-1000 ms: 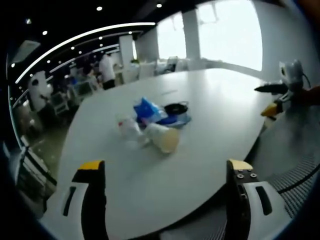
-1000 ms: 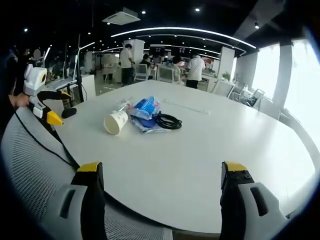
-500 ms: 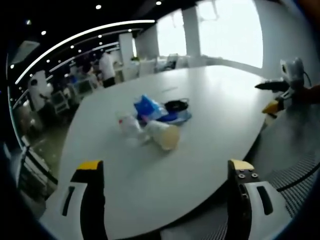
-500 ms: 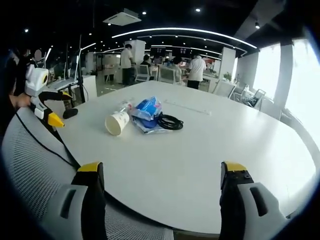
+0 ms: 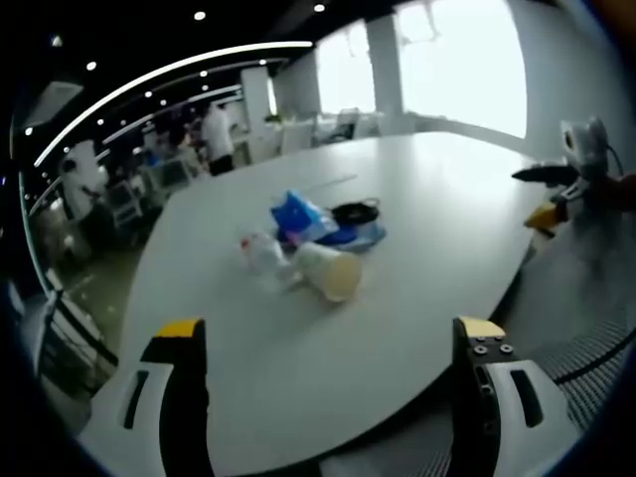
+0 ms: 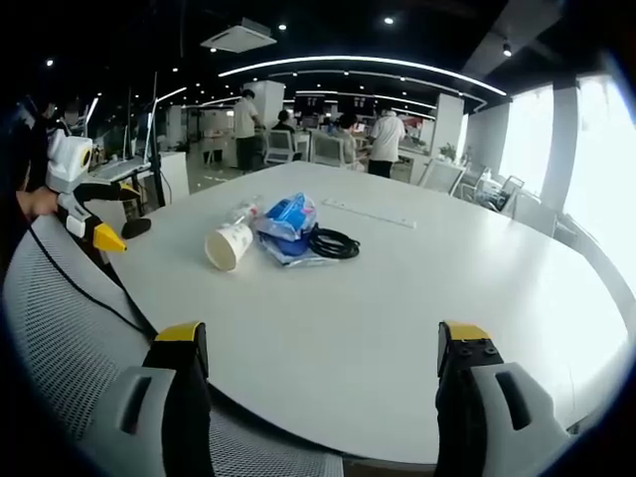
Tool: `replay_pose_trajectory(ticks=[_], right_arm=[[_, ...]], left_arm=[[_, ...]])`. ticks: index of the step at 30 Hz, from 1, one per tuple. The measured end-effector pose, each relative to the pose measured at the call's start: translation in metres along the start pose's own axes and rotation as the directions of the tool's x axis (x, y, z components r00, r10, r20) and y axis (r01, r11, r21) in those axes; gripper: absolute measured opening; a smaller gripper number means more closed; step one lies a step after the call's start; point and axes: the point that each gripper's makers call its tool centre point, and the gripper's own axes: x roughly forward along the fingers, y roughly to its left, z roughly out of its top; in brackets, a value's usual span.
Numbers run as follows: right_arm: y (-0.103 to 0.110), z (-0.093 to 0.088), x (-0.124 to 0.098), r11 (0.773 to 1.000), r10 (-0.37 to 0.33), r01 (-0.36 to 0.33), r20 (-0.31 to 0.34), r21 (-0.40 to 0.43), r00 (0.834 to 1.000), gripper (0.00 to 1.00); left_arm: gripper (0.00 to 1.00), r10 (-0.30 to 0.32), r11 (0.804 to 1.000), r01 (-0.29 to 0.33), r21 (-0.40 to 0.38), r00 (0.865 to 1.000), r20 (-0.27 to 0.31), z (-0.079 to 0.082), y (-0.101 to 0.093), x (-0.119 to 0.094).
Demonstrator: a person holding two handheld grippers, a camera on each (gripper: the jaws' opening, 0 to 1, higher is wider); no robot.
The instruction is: Arrange the tabletop items into an orderly group along one side of the table until the central work area is clear of visible clutter.
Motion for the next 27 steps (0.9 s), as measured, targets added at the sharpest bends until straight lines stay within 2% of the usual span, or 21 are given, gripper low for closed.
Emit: replay_pose_trajectory(ticks=[19, 27], right_arm=[[0.0, -0.001, -0.002, 1.0, 0.0, 0.0, -0.002, 0.001, 1.0, 0.94], [-0.002, -0.001, -0.002, 1.0, -0.007, 0.007, -0.005, 0.002, 1.0, 0.94]], left_arm=[[1.0, 0.018, 1.0, -0.018, -0.02, 1.0, -0.018, 0.007, 0.007, 0.001], [1.0, 0.014, 0.999, -0.014, -0.036, 1.0, -0.002, 0.022, 0.013, 0.008]])
